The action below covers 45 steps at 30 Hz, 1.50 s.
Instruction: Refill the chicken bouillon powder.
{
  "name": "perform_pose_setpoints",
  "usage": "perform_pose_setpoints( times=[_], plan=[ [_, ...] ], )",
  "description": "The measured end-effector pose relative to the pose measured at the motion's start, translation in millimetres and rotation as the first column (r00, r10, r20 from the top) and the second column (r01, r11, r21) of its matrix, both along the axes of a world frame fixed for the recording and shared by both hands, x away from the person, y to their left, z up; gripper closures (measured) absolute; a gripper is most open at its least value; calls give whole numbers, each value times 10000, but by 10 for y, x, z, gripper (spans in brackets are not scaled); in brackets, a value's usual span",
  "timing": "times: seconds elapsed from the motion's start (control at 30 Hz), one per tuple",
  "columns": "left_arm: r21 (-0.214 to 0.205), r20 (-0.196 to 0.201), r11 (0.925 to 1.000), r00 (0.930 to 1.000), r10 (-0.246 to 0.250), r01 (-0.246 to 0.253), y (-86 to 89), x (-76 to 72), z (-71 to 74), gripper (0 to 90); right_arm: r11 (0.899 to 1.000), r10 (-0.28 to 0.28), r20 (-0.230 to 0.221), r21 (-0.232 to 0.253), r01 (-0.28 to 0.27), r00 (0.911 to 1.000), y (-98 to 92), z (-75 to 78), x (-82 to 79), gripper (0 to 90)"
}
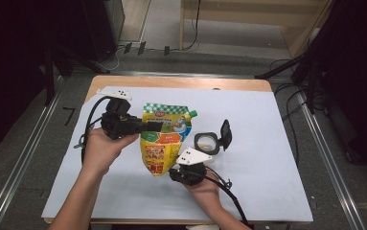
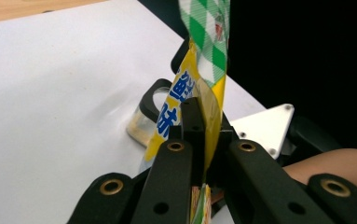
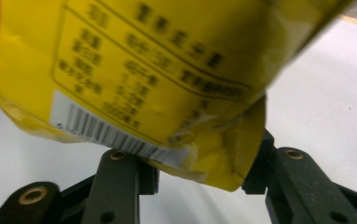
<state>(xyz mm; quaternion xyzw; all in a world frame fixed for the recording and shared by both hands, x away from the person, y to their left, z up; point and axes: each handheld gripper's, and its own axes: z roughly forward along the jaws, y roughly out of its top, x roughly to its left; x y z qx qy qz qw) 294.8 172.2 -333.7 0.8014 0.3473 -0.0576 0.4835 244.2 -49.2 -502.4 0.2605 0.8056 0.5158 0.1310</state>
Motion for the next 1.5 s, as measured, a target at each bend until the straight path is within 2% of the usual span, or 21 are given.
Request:
perform_pose_setpoints(
  times=[0.3,0.37,0.47,0.57,0.67,0.83,1.0,1.13,1.27,1.5],
  plan=[
    [598,96,9982,9999,-115,109,-108,0,-63,868,9992,404,-102,-33,-405,9991,29,26,-54,626],
    [724,66,9973,9999,-93,88,-126,1,-81,861,9992,391,78,-77,-390,9992,29,42,-67,636],
    [714,15,9974,10000,-89,88,-147,10,-109,851,9988,473,242,-170,-469,9986,33,69,-88,635],
    [785,-28,9968,9999,-141,143,-180,14,-139,843,9983,574,199,-129,-572,9982,47,87,-119,632],
    [967,-57,9952,9999,-160,164,-229,16,-174,832,9976,674,313,-162,-669,9972,67,99,-153,626],
    [1142,-132,9932,9996,-231,245,-291,19,-225,821,9959,897,256,-99,-895,9956,102,116,-195,611],
    [1236,-218,9918,9993,-288,313,-334,24,-273,810,9943,1066,-19,45,-1066,9943,111,142,-211,598],
    [1335,-166,9904,9993,-330,349,-365,19,-285,799,9931,1142,-276,283,-1134,9931,105,176,-223,593],
    [1532,-101,9876,9994,-318,330,-410,8,-300,775,9921,1228,-456,319,-1215,9914,100,198,-228,591],
    [1787,-52,9830,9991,-417,420,-476,-7,-318,752,9892,1440,-539,347,-1422,9881,106,231,-259,594]
  ],
)
